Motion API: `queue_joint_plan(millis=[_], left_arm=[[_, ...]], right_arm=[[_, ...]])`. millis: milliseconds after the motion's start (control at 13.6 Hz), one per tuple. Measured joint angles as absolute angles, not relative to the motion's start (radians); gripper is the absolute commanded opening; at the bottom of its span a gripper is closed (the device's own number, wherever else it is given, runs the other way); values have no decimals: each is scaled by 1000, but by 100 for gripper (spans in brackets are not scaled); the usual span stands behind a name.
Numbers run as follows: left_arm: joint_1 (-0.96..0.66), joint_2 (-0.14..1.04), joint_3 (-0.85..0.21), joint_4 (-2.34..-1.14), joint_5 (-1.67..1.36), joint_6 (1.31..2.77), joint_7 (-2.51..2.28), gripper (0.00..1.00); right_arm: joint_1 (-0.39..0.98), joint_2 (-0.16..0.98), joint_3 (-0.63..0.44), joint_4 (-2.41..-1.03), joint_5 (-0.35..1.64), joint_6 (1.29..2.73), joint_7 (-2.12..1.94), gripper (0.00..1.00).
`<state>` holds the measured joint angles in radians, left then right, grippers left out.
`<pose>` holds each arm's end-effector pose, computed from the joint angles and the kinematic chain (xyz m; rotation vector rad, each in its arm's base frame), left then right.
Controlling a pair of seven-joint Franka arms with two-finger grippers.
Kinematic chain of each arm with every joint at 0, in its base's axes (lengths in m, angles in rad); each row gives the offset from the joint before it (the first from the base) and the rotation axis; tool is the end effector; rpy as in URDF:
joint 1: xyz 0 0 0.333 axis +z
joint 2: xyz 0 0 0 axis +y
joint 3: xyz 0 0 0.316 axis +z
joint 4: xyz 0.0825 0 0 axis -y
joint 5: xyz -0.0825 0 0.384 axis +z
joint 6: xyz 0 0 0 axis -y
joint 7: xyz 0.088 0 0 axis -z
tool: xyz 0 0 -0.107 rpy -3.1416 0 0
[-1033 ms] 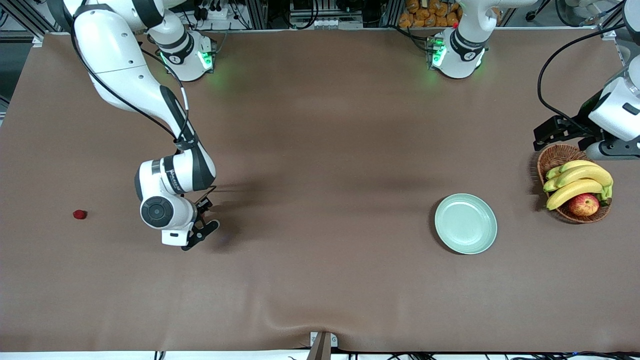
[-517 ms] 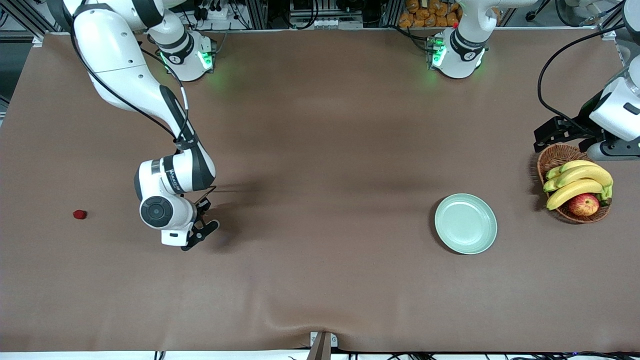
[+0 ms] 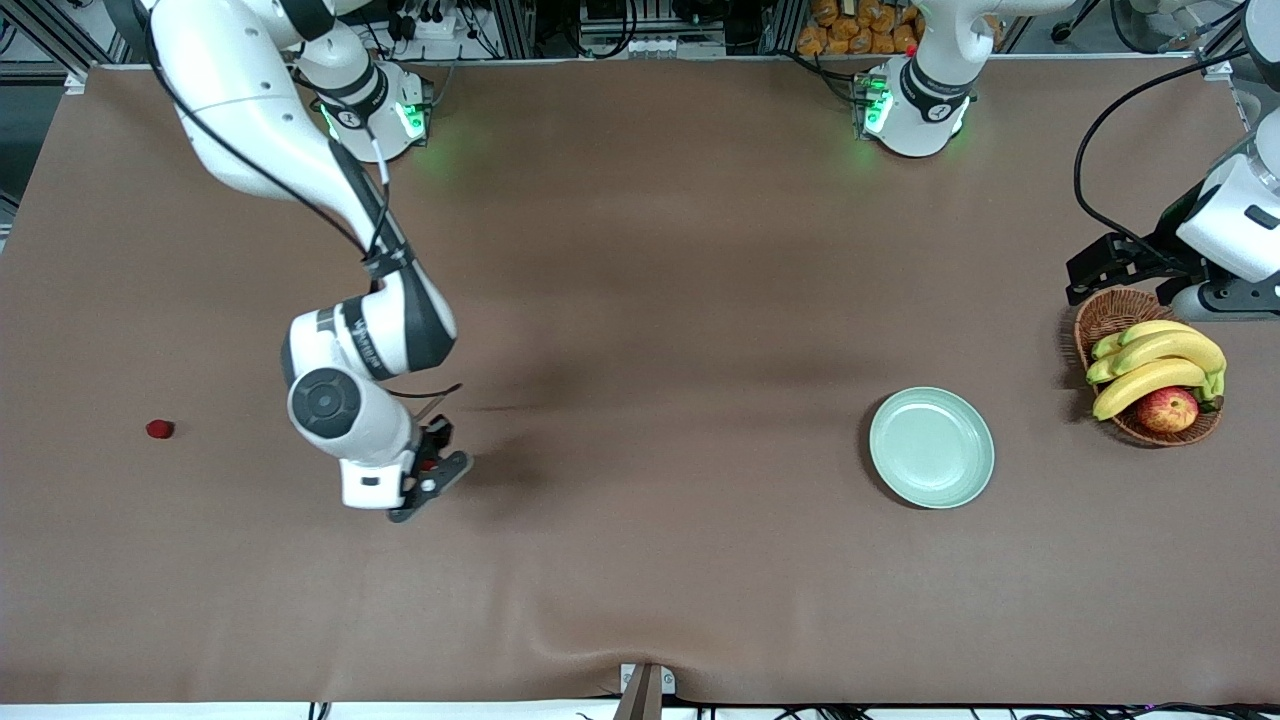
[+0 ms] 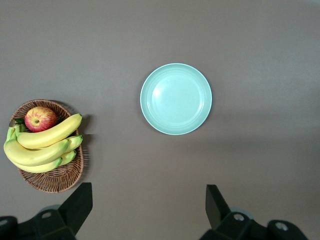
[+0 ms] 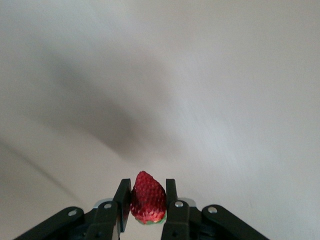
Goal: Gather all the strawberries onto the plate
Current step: 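Carry the strawberry toward the plate and release it on the table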
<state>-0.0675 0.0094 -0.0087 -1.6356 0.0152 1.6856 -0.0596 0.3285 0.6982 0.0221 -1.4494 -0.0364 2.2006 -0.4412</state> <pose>0.5653 -0.0417 0.5987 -3.1285 0.0282 -0.0650 0.6840 0.2456 0.2797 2.8715 1.2258 0.0819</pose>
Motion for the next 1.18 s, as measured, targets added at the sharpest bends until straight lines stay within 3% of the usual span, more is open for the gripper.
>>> queue_joint_plan(millis=[295, 590, 885, 1181], left_arm=[[-68, 9, -9, -1636, 15, 1686, -60, 100], [-67, 9, -9, -1636, 15, 1688, -60, 100], [-67, 9, -9, -1637, 15, 1689, -60, 100], [-67, 9, -9, -1637, 15, 1689, -60, 100]], right_arm=[[417, 751, 66, -1389, -34, 2320, -327, 0], [514, 814, 68, -1314, -15, 2342, -171, 0], [572, 840, 68, -1302, 46, 2388, -94, 0], [628, 902, 69, -1300, 56, 2524, 36, 0]])
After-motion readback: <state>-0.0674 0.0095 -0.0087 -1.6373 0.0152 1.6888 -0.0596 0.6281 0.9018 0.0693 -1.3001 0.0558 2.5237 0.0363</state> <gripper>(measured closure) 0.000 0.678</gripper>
